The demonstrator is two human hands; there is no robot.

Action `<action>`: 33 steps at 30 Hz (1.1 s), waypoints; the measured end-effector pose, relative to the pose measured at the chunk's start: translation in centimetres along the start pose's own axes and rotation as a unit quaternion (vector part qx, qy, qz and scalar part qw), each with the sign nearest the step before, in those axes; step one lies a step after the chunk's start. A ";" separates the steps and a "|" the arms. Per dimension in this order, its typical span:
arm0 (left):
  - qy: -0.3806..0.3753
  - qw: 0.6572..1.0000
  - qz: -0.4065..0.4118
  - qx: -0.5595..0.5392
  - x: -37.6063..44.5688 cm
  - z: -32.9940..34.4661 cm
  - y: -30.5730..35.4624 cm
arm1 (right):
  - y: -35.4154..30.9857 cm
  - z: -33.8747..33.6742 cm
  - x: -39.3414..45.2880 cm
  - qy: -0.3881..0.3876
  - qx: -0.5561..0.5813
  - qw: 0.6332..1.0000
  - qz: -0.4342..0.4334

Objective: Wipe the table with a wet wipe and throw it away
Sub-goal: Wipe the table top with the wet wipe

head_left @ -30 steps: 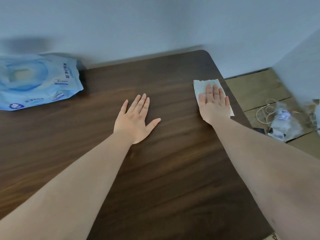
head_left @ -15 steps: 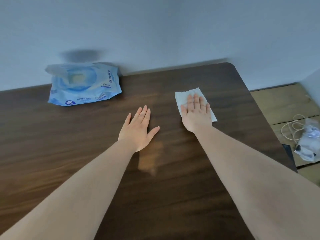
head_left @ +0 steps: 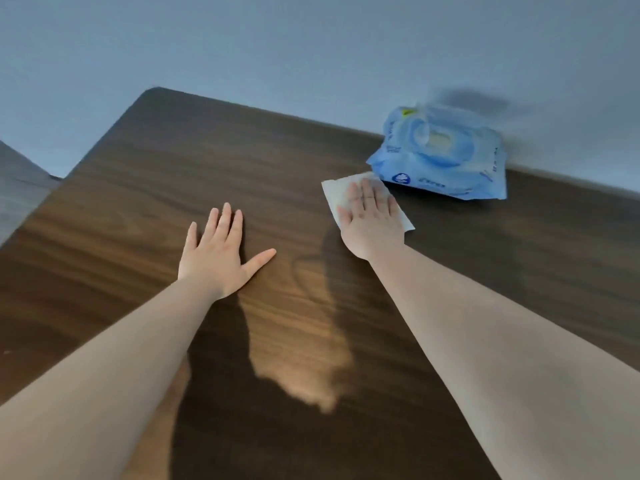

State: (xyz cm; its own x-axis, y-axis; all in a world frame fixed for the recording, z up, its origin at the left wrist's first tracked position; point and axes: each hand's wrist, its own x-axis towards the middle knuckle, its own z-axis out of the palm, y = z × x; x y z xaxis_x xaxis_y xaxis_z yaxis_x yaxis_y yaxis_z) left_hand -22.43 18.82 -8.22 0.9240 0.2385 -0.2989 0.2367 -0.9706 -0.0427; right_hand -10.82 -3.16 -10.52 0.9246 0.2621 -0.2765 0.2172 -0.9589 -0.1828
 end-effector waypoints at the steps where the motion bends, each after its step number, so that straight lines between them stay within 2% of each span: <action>1: -0.009 0.999 -0.037 -0.013 0.1 0.2 -2.1 | -2.1 0.1 0.8 -0.005 -0.005 1.000 -0.018; 4: 0.009 0.996 -0.074 -0.051 0.1 1.2 -5.6 | -7.8 0.5 3.2 -0.012 -0.016 0.997 -0.074; 9: 0.049 0.994 -0.059 -0.075 0.6 1.6 -5.7 | -15.9 0.7 8.1 -0.025 -0.041 0.985 -0.169; 12: 0.038 0.995 -0.022 -0.088 0.5 1.2 -3.9 | -18.2 0.1 9.9 -0.004 -0.070 0.981 -0.182; 13: 0.041 0.996 -0.014 -0.083 0.5 0.9 -3.0 | -18.5 0.0 10.3 0.006 -0.079 0.977 -0.197; 15: 0.041 0.992 -0.074 -0.093 0.7 2.2 -7.3 | -26.8 2.5 12.3 -0.042 -0.066 0.957 -0.277; 18: 0.043 0.992 -0.051 -0.106 0.5 1.6 -6.8 | -29.0 2.0 12.7 -0.034 -0.106 0.945 -0.307; 23: 0.056 0.992 -0.046 -0.099 1.0 1.8 -6.5 | -30.1 2.0 13.4 -0.046 -0.136 0.917 -0.373; 26: 0.071 0.992 -0.049 -0.091 0.7 2.0 -6.3 | -28.9 1.7 13.1 -0.048 -0.138 0.913 -0.381; 29: 0.076 0.992 -0.049 -0.092 0.8 2.2 -6.4 | -26.5 1.6 12.1 -0.049 -0.125 0.924 -0.358; 33: 0.038 0.995 -0.052 -0.077 1.1 2.0 -6.5 | -21.2 1.1 9.9 -0.049 -0.092 0.957 -0.272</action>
State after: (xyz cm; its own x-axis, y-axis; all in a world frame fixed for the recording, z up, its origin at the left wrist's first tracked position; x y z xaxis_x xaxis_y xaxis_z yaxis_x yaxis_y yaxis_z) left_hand -23.59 25.30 -10.16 0.9104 0.3453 -0.2277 0.3705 -0.9255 0.0780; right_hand -6.58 19.92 -10.43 0.6276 0.7275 -0.2773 0.7173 -0.6788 -0.1574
